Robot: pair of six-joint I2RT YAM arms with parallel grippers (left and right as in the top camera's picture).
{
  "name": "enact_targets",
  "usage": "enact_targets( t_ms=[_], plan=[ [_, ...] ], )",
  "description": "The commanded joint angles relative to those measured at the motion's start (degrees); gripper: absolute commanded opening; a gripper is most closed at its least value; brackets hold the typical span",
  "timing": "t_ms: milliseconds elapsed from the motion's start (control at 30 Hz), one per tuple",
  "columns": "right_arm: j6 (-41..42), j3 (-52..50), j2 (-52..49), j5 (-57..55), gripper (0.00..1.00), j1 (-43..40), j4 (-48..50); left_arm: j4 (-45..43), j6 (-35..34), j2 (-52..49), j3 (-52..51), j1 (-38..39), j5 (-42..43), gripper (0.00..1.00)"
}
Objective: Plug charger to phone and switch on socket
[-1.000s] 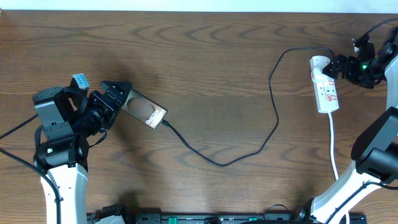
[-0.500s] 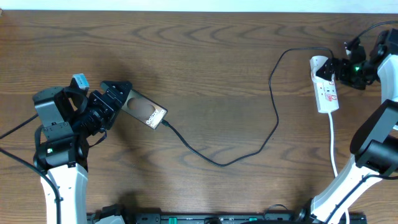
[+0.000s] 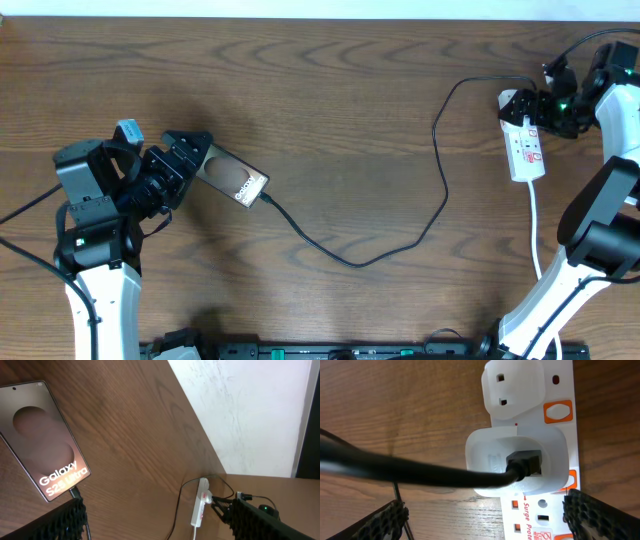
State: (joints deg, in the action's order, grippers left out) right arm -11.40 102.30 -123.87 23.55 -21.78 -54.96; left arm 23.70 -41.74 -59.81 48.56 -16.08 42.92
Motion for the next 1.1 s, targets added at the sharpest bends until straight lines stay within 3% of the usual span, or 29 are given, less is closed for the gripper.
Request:
enact_targets(
  t_ms=[0, 1067],
  plan=[
    [0.7, 0.4, -1.3, 0.3, 0.99, 0.2, 0.2, 0.1, 0.8, -0.2, 1.1, -0.2, -0.5, 0.90],
    [5.8, 0.3, -2.8, -2.0, 0.99, 1.9, 2.5, 0.2, 1.0, -0.2, 1.1, -0.2, -0.5, 0.91]
  ],
)
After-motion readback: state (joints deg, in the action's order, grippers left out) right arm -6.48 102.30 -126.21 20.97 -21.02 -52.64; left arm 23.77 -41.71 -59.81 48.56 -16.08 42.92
